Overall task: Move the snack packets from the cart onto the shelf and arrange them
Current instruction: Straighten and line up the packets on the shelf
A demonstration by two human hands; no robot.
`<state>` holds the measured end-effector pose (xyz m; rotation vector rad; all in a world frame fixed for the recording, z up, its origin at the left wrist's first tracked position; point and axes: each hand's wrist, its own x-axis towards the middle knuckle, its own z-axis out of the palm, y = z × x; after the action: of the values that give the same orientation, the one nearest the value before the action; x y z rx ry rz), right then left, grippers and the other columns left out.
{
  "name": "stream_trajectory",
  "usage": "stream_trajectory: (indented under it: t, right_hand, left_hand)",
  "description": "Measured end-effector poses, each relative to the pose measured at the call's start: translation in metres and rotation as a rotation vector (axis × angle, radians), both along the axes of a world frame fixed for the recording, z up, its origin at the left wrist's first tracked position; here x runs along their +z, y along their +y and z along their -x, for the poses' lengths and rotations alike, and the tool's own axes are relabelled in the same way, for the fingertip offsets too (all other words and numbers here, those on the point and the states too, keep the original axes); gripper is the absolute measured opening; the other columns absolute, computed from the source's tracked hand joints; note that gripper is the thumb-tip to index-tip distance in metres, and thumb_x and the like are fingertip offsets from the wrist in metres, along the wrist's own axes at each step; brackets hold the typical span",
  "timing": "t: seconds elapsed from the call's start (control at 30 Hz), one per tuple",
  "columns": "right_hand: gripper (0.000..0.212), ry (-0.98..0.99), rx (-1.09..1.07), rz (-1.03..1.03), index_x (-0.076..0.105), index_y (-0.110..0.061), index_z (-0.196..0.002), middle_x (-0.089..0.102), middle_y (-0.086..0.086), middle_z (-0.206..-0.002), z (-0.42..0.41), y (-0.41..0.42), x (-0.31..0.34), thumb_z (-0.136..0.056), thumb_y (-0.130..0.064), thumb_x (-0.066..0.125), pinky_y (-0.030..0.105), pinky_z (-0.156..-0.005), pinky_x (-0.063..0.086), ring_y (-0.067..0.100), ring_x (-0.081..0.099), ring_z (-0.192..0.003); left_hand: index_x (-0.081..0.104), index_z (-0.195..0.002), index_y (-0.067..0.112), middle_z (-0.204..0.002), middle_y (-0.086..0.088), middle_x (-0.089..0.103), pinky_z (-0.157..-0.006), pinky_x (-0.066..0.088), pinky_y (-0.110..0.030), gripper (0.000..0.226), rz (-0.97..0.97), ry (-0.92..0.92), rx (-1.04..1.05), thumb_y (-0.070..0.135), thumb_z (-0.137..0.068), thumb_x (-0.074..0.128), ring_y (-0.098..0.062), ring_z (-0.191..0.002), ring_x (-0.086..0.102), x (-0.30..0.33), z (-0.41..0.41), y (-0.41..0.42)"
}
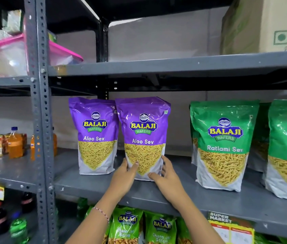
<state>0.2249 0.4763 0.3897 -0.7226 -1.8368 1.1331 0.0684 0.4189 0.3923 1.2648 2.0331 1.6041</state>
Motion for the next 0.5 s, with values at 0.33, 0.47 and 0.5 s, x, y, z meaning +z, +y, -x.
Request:
stream_trajectory:
  t: [0.33, 0.47, 0.5]
  right_hand:
    - [0.038, 0.42, -0.217, -0.161, 0.061, -0.029, -0.113, 0.065, -0.015, -0.123, -0.108, -0.012, 0.001, -0.088, -0.001, 0.064, 0.011, -0.097, 0.044, -0.004, 0.057, -0.118]
    - [0.032, 0.487, -0.438, -0.143, 0.059, -0.023, -0.112, 0.065, 0.001, -0.119, -0.177, 0.026, 0.005, -0.089, 0.0, 0.061, 0.025, -0.099, 0.047, 0.018, 0.058, -0.119]
    - [0.035, 0.453, -0.471, -0.102, 0.056, -0.023, -0.117, 0.061, 0.005, -0.127, -0.191, 0.039, 0.004, -0.089, -0.002, 0.062, 0.033, -0.102, 0.045, 0.024, 0.056, -0.125]
  left_hand:
    - [0.039, -0.146, 0.021, -0.146, 0.006, 0.047, -0.105, 0.034, -0.021, 0.057, -0.472, 0.025, 0.178, 0.025, -0.093, 0.057, -0.001, -0.132, 0.045, 0.003, -0.051, -0.023]
    - [0.043, -0.143, 0.022, -0.146, 0.014, 0.043, -0.102, 0.025, 0.001, 0.051, -0.494, 0.045, 0.024, 0.018, -0.094, 0.056, 0.023, -0.123, 0.037, 0.005, -0.116, -0.005]
    - [0.043, -0.143, 0.022, -0.148, 0.011, 0.043, -0.105, 0.025, -0.003, 0.052, -0.465, 0.029, -0.059, 0.02, -0.093, 0.057, 0.013, -0.129, 0.038, 0.007, -0.138, 0.004]
